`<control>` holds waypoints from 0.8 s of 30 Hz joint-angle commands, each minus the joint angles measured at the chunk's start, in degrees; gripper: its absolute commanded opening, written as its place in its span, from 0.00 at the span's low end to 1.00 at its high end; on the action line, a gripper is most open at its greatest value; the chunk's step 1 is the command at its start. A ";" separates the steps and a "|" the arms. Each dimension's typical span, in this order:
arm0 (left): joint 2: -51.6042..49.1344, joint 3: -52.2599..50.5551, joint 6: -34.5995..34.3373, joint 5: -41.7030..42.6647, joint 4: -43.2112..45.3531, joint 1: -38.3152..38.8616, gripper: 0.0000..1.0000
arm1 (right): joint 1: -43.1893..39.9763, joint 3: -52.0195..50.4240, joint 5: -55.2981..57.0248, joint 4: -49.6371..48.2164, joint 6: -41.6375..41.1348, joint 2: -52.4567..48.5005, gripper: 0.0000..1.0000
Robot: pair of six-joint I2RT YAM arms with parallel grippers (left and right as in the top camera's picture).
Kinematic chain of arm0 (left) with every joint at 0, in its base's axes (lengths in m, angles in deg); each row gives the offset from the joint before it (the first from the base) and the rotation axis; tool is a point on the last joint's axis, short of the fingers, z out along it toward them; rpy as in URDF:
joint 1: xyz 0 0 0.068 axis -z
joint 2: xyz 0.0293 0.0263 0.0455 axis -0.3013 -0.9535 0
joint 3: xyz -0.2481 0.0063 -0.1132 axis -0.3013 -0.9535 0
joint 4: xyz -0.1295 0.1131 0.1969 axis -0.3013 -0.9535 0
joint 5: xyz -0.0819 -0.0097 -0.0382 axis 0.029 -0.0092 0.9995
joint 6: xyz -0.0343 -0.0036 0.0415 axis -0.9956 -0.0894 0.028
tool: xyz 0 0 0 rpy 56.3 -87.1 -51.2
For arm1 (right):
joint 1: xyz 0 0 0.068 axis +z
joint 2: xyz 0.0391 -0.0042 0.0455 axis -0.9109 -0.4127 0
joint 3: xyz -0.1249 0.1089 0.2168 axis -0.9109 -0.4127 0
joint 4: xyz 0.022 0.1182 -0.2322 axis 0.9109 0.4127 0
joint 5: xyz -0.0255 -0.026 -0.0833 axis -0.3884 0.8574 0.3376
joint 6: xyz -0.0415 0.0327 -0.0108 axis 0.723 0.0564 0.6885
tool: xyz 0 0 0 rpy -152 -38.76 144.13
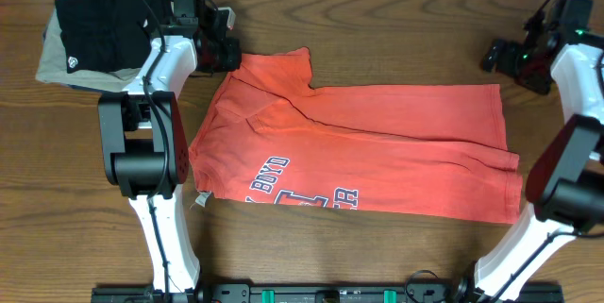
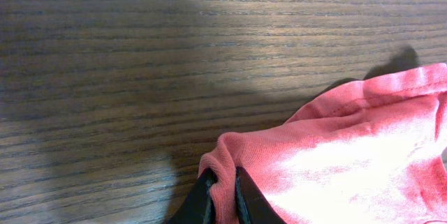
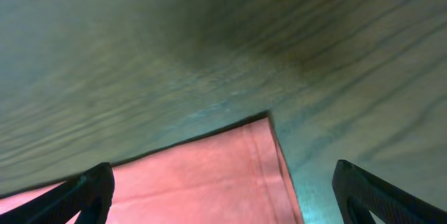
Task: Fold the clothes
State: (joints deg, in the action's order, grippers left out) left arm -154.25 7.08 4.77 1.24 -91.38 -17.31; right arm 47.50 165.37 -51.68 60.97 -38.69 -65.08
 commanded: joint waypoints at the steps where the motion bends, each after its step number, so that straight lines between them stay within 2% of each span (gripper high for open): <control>1: -0.79 1.09 0.37 0.52 0.07 -0.31 0.11 | -0.35 0.66 0.96 -0.55 1.27 -2.10 0.96; 6: -0.81 1.03 0.37 0.52 0.07 -0.31 0.11 | -0.33 0.63 0.90 -0.68 1.70 -4.66 0.90; 16: -0.81 1.01 0.37 0.52 -0.28 -0.31 0.11 | 0.04 0.52 3.30 0.85 1.68 -9.09 0.85; 21: -0.81 0.72 0.37 0.52 -0.37 -0.31 0.11 | 0.11 0.52 3.28 1.07 1.40 -10.25 0.73; 24: -0.81 0.63 0.37 0.52 -0.33 -0.31 0.11 | 0.31 0.55 3.28 1.01 1.22 -10.27 0.57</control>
State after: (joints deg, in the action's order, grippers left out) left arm -154.27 7.08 4.77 1.24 -91.58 -17.33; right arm 47.50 166.13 -48.12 61.71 -37.13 -72.25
